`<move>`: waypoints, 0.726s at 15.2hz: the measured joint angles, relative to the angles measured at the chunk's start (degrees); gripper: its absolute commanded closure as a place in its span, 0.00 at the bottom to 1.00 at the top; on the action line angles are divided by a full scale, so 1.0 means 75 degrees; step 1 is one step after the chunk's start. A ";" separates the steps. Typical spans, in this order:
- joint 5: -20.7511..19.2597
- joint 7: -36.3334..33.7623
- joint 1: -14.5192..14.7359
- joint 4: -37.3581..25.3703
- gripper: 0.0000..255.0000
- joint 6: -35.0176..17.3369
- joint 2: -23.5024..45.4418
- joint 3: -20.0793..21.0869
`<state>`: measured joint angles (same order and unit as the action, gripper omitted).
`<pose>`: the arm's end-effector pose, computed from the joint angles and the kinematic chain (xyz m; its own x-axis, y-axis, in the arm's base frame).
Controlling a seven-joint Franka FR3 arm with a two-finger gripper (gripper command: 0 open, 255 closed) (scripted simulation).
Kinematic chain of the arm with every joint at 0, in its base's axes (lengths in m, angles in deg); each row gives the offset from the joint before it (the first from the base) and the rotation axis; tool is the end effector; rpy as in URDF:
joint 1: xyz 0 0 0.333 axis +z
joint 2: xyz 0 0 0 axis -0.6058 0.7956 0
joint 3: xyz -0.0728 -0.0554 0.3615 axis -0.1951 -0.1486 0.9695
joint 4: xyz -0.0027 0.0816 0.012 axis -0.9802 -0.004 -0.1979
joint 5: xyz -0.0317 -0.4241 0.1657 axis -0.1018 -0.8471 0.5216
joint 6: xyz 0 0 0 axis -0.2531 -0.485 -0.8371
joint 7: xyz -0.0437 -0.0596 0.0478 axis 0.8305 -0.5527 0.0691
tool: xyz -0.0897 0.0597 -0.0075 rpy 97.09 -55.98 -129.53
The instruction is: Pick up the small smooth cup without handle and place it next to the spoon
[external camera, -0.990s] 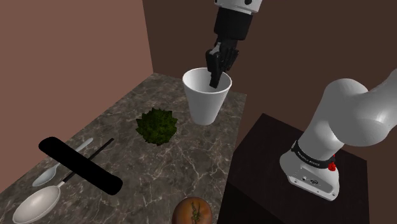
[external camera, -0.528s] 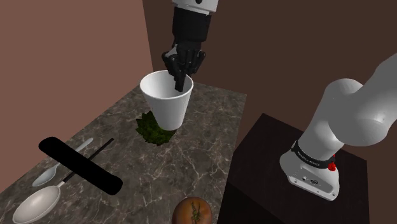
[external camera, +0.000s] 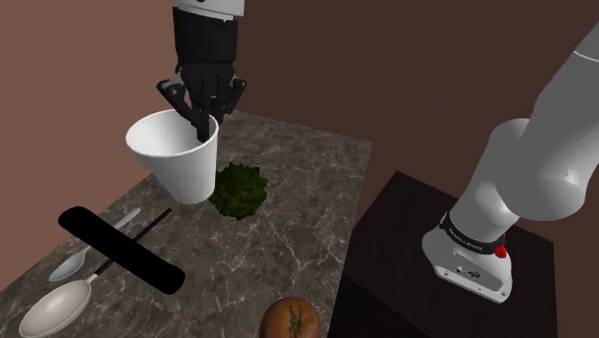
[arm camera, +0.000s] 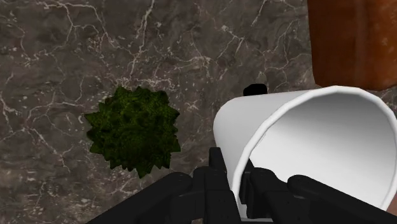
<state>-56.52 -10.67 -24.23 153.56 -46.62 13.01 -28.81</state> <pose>0.4922 0.4012 0.5929 0.9989 0.0217 0.0426 0.0298 -0.9793 -0.2000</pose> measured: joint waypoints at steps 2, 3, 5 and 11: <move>-0.0371 -0.0348 0.0127 -0.0817 1.00 0.0132 0.0714 0.0122; -0.0527 -0.0479 0.0195 -0.1172 1.00 0.0215 0.1001 0.0156; -0.0804 -0.0695 0.0339 -0.1736 1.00 0.0275 0.1535 0.0196; -0.0860 -0.0681 0.0354 -0.1340 1.00 -0.0250 0.1680 0.0182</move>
<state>-62.97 -15.78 -21.57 143.51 -48.49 25.61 -27.45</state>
